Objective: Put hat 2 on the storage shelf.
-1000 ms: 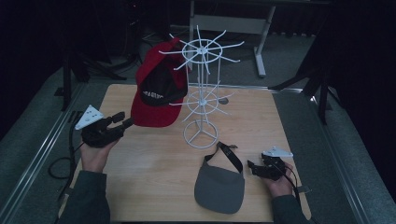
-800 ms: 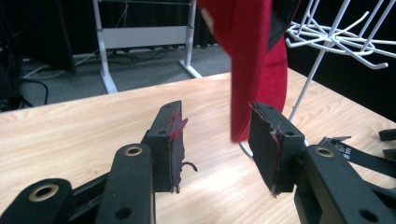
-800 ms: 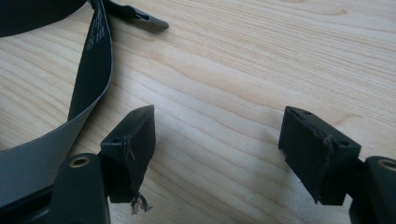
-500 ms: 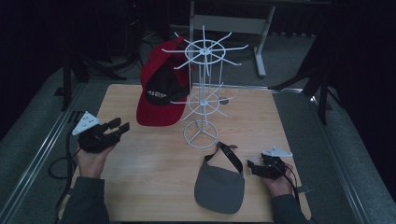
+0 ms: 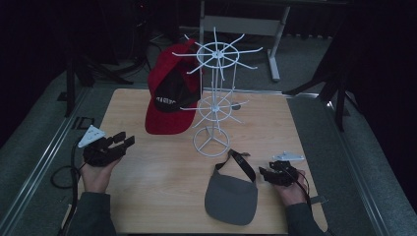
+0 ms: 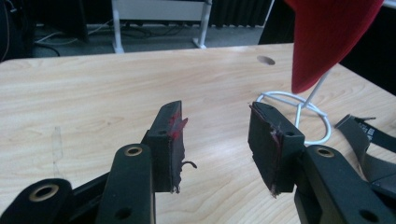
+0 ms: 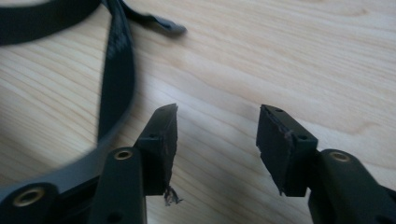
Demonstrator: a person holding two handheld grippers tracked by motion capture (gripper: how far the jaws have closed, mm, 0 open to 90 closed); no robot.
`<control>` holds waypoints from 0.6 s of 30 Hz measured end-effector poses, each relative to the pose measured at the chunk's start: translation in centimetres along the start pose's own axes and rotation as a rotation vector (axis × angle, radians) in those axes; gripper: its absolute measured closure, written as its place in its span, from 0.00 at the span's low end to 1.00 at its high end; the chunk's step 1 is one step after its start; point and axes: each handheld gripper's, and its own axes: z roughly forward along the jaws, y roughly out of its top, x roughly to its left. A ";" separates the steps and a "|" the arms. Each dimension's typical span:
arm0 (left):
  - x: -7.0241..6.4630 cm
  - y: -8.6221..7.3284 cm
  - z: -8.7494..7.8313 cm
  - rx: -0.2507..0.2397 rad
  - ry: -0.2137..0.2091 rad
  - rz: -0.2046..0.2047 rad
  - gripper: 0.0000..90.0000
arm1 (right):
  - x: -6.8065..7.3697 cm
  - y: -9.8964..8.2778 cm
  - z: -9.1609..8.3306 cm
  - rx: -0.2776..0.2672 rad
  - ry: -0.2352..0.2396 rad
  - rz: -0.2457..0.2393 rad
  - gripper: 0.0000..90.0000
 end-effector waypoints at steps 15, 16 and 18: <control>-0.2 -1.7 0.8 0.013 0.005 -0.016 0.61 | 0.7 3.1 0.2 -0.032 0.055 0.002 0.64; -0.2 -1.9 0.8 0.014 0.005 -0.024 0.61 | 0.9 3.5 0.3 -0.031 0.066 0.002 0.64; -0.2 -1.9 0.8 0.014 0.005 -0.024 0.61 | 1.0 3.7 0.4 -0.032 0.072 -0.003 0.64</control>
